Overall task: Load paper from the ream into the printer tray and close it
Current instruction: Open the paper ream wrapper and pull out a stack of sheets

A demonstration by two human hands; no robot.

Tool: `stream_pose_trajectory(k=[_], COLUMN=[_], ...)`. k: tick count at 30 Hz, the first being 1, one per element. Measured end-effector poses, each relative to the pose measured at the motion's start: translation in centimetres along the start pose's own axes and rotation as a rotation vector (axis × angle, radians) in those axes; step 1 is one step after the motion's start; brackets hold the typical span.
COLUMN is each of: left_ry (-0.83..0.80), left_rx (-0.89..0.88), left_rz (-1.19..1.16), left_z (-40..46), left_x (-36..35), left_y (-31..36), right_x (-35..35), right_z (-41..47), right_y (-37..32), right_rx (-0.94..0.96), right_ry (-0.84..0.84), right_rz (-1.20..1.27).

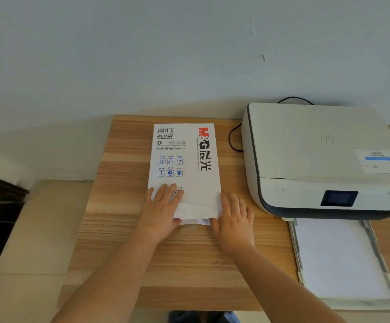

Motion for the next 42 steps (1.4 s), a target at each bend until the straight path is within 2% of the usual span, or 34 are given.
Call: stream_pose_trajectory(k=[5,8,13,17,20,22,24,27,31,37,42], left_ry=[0.109,0.079,0.129,0.342,0.407,0.349,0.248,0.112,0.051,-0.019,-0.102], left_rx=[0.019,0.069,0.117,0.068,-0.091,-0.196,-0.216,-0.094,0.063,0.048,0.105], left_rz=[-0.104,-0.151,-0.199,-0.218,-0.200,-0.158,-0.113,-0.082,-0.097,-0.020,-0.032], left_z=[0.1,0.7,0.9,-0.6,-2.3,-3.0,-3.4,-2.9,-1.9,-0.5,-0.2], left_x=[1.8,3.0,4.3,5.1,5.1,4.5,3.7,2.8,2.5,1.9,1.4], left_y=[-0.6,-1.2,-1.9,-2.6,-2.1,-1.2,-0.3,0.3,0.0,0.5,0.8], right_x=[0.5,0.9,1.3,1.7,1.8,1.9,1.9,1.8,1.7,2.0,2.2], right_z=[1.4,2.2,3.2,3.6,3.9,3.9,4.0,4.2,4.1,4.0,4.3], right_y=[-0.6,-0.9,-1.1,-1.1,-1.0,-1.1,-1.2,-1.3,-1.3,-1.3,-1.2], right_rx=[0.050,0.097,0.044,0.021,0.009,-0.002,-0.007,-0.015,-0.018,-0.004,-0.003], right_ry=[0.013,0.025,0.037,0.031,0.022,0.023,0.015,0.004,-0.006,-0.011,-0.020], right_rz=[0.053,0.064,0.143,0.168,0.178,0.187,0.188,0.193,0.200,0.209,0.215])
Point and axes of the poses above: each hand's wrist, its own z-axis towards the middle knuckle, its own x-axis out of the back of the hand, y = z × x, the point moved 4 cm from there along z, towards the middle knuckle, and after that the axes turned 12 degrees about x, right-handed, at the moved point
